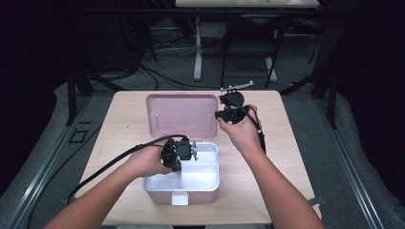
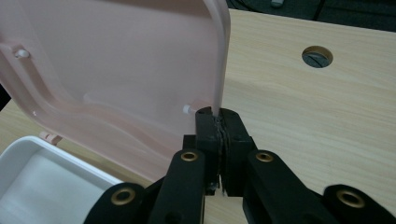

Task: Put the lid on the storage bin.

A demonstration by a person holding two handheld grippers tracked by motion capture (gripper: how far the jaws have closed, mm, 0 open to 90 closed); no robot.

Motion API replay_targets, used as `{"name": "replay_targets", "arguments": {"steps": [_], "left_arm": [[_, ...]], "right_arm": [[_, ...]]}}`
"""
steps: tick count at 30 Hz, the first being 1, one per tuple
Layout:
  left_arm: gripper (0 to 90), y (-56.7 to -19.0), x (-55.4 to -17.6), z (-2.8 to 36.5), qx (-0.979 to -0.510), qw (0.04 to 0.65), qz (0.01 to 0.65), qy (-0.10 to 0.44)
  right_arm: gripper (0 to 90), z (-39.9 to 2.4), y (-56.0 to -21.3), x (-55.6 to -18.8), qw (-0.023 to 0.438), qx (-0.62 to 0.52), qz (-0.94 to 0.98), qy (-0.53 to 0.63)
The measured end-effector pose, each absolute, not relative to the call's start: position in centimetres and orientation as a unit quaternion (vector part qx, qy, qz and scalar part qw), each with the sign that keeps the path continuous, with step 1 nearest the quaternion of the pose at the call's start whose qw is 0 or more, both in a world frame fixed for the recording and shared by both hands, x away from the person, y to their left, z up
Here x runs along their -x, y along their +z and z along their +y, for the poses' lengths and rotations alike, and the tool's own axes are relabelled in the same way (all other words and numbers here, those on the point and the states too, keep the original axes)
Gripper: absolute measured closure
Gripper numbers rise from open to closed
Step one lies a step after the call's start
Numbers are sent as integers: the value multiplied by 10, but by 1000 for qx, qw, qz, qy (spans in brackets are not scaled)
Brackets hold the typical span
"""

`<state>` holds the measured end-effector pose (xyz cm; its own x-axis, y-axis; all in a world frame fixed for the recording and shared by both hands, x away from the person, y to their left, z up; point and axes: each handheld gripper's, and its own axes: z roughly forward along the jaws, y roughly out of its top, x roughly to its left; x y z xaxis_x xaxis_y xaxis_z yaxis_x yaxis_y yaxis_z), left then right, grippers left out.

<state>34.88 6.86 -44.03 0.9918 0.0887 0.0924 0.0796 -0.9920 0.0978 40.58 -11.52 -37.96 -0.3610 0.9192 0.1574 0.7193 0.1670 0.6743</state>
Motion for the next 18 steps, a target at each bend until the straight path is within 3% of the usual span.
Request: {"name": "replay_targets", "arguments": {"steps": [4,5,6,8,9,18], "left_arm": [[850,-440,-347,69,-996,47,43,59],[849,-440,-346,69,-996,45,43,63],[847,-441,-346,69,-996,49,44,63],[845,-440,-346,69,-996,47,49,65],[843,-440,-346,69,-996,47,48,61],[822,-439,-345,77,-991,76,88,62]], "right_arm": [[882,-116,-378,-392,158,-538,749,353],[882,-118,-377,-390,139,-529,755,362],[882,-115,-378,-387,178,-541,744,349],[882,-115,-378,-383,179,-536,746,351],[882,-117,-377,-381,157,-524,754,362],[882,-116,-377,-376,180,-524,754,354]]}}
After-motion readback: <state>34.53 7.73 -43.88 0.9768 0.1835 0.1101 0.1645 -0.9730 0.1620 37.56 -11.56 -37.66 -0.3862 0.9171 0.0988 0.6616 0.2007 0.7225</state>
